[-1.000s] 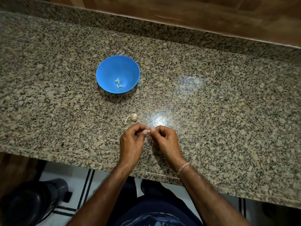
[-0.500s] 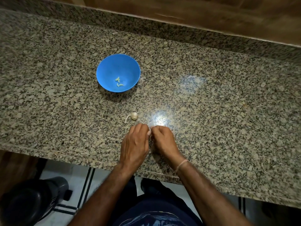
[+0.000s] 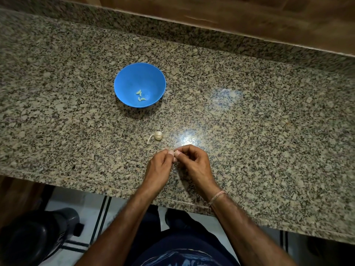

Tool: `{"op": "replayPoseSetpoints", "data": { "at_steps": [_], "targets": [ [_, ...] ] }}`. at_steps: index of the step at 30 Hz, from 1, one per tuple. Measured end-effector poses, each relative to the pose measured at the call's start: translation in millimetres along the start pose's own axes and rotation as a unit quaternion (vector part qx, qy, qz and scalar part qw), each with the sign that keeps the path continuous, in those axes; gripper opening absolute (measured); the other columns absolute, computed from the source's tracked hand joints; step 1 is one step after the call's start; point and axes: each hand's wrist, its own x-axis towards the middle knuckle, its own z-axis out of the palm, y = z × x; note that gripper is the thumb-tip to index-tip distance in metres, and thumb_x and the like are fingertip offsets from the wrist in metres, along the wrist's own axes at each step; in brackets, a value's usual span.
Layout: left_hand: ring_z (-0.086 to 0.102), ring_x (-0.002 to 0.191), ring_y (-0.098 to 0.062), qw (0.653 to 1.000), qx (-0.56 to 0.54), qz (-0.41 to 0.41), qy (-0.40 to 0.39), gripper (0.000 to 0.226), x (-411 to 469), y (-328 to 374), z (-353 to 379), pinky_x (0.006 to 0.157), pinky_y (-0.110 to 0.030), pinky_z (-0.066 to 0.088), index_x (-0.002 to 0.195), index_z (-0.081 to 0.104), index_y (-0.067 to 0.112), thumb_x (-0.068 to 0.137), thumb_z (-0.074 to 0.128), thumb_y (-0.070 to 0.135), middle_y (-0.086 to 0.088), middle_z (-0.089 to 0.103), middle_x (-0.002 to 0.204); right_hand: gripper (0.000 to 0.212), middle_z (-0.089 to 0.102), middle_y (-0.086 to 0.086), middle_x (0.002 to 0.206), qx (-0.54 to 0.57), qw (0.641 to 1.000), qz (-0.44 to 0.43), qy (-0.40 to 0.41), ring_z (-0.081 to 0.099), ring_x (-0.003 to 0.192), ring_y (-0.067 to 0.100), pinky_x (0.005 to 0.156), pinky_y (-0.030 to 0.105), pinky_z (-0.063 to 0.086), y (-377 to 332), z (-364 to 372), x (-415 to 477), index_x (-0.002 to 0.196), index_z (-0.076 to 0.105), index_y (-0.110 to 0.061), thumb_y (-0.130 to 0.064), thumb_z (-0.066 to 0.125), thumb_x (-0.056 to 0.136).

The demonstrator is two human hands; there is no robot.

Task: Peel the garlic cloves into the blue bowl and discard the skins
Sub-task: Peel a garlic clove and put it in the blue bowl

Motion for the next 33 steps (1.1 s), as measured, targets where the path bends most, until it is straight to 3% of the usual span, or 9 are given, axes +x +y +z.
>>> {"op": "replayPoseSetpoints", "data": {
  "at_steps": [4, 8, 12, 15, 18, 20, 27, 31, 33],
  "targets": [
    [0.06, 0.075, -0.011, 1.0, 0.007, -0.013, 0.022, 0.03, 0.3, -2.1, -1.7, 0.066, -0.029, 0.048, 0.105, 0.067, 0.02, 0.11, 0.044, 0.038, 0.0, 0.067, 0.091, 0.011, 0.076, 0.006, 0.105, 0.006, 1.0, 0.009, -0.002, 0.075, 0.099, 0.02, 0.088, 0.035, 0.063, 2.1, 0.2, -2.2, 0.106, 0.074, -0.01, -0.017, 0.073, 0.097],
    [0.064, 0.091, -0.004, 0.992, 0.083, 0.013, 0.093, 0.014, -0.8, -1.8, -1.5, 0.074, -0.025, 0.054, 0.114, 0.064, 0.027, 0.103, 0.061, 0.018, 0.01, 0.067, 0.108, 0.009, 0.069, -0.001, 0.121, -0.031, 0.999, -0.013, 0.032, 0.072, 0.099, 0.005, 0.082, 0.029, 0.063, 3.0, 0.6, -0.2, 0.1, 0.076, -0.009, -0.013, 0.077, 0.093],
    [0.062, 0.082, 0.0, 0.978, 0.113, 0.057, 0.163, 0.01, -7.3, 2.7, -1.2, 0.067, -0.025, 0.048, 0.11, 0.063, 0.034, 0.102, 0.063, 0.027, 0.016, 0.068, 0.098, 0.007, 0.077, -0.003, 0.099, -0.091, 0.994, -0.051, 0.039, 0.075, 0.09, 0.01, 0.082, 0.031, 0.064, 6.2, -2.5, 2.0, 0.101, 0.077, -0.015, -0.017, 0.076, 0.094],
    [0.064, 0.093, 0.001, 0.98, 0.101, 0.1, 0.14, 0.021, -5.7, 0.4, -1.6, 0.071, -0.023, 0.053, 0.116, 0.066, 0.034, 0.099, 0.069, 0.021, 0.016, 0.07, 0.108, 0.01, 0.078, 0.002, 0.095, -0.083, 0.995, -0.042, 0.041, 0.077, 0.082, 0.015, 0.077, 0.038, 0.066, 6.5, -1.0, 1.5, 0.104, 0.076, -0.012, -0.016, 0.075, 0.096],
    [0.064, 0.093, 0.006, 0.979, 0.091, 0.127, 0.129, 0.023, -8.7, 3.3, -1.4, 0.066, -0.01, 0.052, 0.112, 0.071, 0.029, 0.094, 0.074, 0.014, 0.016, 0.07, 0.106, 0.011, 0.079, 0.005, 0.097, -0.042, 0.999, -0.004, 0.025, 0.078, 0.083, 0.022, 0.079, 0.052, 0.065, 7.3, 0.2, 2.7, 0.107, 0.075, -0.011, -0.015, 0.072, 0.097],
    [0.064, 0.09, 0.008, 0.979, 0.072, 0.129, 0.141, 0.02, -9.3, 4.4, -2.0, 0.066, -0.007, 0.052, 0.107, 0.073, 0.026, 0.093, 0.075, 0.012, 0.016, 0.071, 0.1, 0.013, 0.08, 0.004, 0.1, -0.043, 0.999, -0.006, 0.014, 0.078, 0.089, 0.02, 0.083, 0.05, 0.065, 9.8, 0.2, 2.4, 0.109, 0.076, -0.012, -0.014, 0.071, 0.098],
    [0.074, 0.082, -0.004, 0.989, -0.036, 0.054, 0.135, 0.012, -7.0, 8.6, -8.1, 0.074, -0.019, 0.06, 0.098, 0.078, 0.019, 0.087, 0.082, 0.016, 0.006, 0.077, 0.089, 0.018, 0.077, -0.008, 0.107, -0.119, 0.987, -0.104, 0.017, 0.071, 0.104, 0.005, 0.091, 0.026, 0.059, 9.6, -1.1, -2.0, 0.112, 0.079, -0.017, -0.012, 0.074, 0.096],
    [0.074, 0.084, -0.022, 0.973, -0.217, -0.056, 0.054, 0.012, -5.8, 3.8, -10.9, 0.073, -0.029, 0.059, 0.102, 0.078, 0.007, 0.09, 0.079, 0.01, -0.012, 0.079, 0.091, 0.021, 0.075, -0.006, 0.105, -0.191, 0.966, -0.176, 0.018, 0.07, 0.101, 0.007, 0.087, 0.034, 0.061, 12.1, -3.2, 0.9, 0.113, 0.079, -0.017, -0.01, 0.075, 0.094],
    [0.07, 0.082, -0.023, 0.966, -0.243, -0.074, 0.04, 0.012, -7.0, 0.2, -11.5, 0.068, -0.031, 0.054, 0.101, 0.078, 0.007, 0.091, 0.078, 0.013, -0.016, 0.079, 0.093, 0.021, 0.074, -0.004, 0.104, -0.198, 0.963, -0.183, 0.008, 0.07, 0.099, 0.008, 0.086, 0.035, 0.061, 12.4, -4.0, 0.7, 0.112, 0.079, -0.016, -0.008, 0.076, 0.092]
  ]
}}
